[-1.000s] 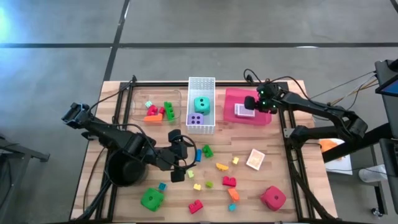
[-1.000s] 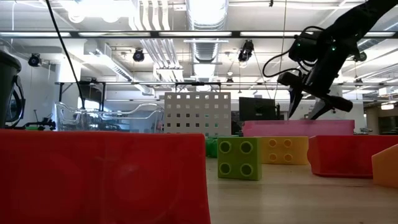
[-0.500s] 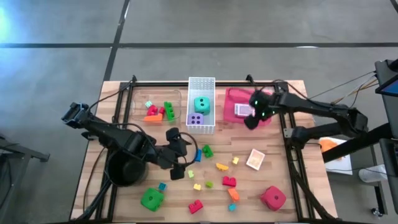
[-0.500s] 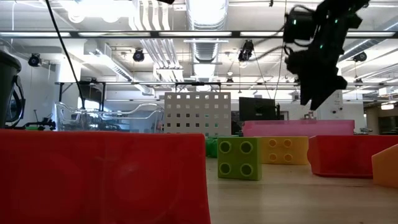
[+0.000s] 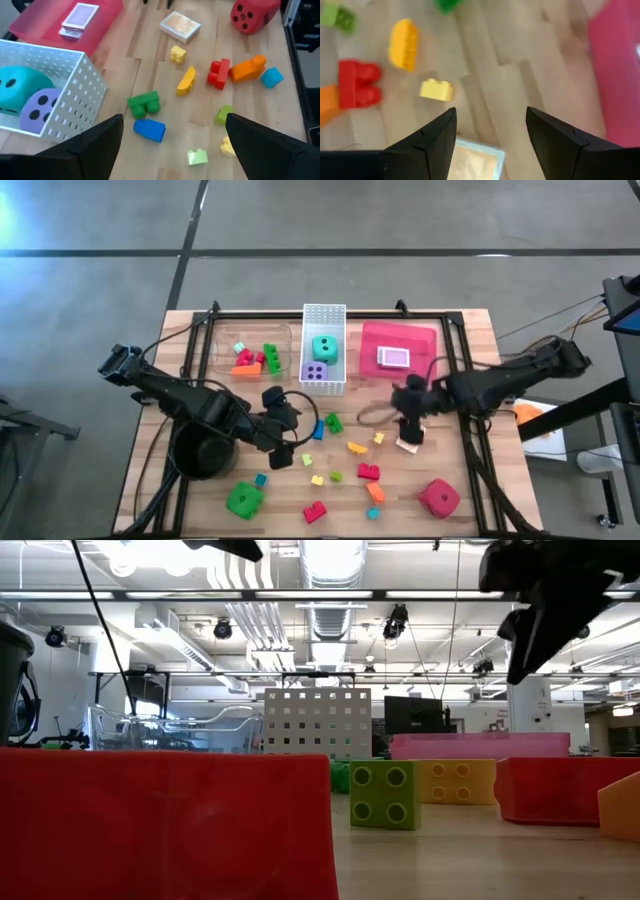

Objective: Pick & Place Toys
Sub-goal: Put the light yellow game piece into the transparent bin

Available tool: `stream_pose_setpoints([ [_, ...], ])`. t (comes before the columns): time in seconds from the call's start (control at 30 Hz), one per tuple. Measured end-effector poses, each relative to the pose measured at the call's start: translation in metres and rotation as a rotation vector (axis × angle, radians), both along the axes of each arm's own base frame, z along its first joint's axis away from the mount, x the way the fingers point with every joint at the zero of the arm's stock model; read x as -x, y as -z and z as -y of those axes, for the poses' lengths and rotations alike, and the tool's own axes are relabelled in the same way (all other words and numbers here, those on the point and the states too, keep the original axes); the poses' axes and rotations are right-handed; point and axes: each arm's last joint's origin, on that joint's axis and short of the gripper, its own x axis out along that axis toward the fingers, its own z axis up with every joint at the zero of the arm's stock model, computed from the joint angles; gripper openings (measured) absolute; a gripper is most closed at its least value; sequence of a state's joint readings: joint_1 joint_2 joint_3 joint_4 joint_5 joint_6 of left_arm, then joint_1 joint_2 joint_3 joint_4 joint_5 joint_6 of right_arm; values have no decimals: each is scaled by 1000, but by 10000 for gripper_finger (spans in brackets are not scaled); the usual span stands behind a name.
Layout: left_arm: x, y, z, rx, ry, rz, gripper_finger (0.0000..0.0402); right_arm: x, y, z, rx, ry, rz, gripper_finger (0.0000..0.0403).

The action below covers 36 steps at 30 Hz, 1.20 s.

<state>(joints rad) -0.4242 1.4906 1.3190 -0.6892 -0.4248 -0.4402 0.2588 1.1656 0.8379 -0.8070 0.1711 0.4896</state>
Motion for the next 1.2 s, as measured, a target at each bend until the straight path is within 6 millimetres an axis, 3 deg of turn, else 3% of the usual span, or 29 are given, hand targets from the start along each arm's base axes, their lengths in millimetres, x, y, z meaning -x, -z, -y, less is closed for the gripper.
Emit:
stream_pose_setpoints([
  [0.2, 0, 0, 0, 4, -2, -4, 351, -15, 17, -33, 79, -156, 71, 231],
  [0.53, 1, 1, 0, 9, -5, -14, 351, -42, 65, -47, 202, -337, -89, 231],
  [0.93, 1, 3, -1, 6, -5, -19, 351, -67, 72, -59, 262, -635, -151, 231],
  [1.2, 1, 3, -1, 4, -3, -19, 351, -74, 77, -61, 286, -675, -225, 231],
])
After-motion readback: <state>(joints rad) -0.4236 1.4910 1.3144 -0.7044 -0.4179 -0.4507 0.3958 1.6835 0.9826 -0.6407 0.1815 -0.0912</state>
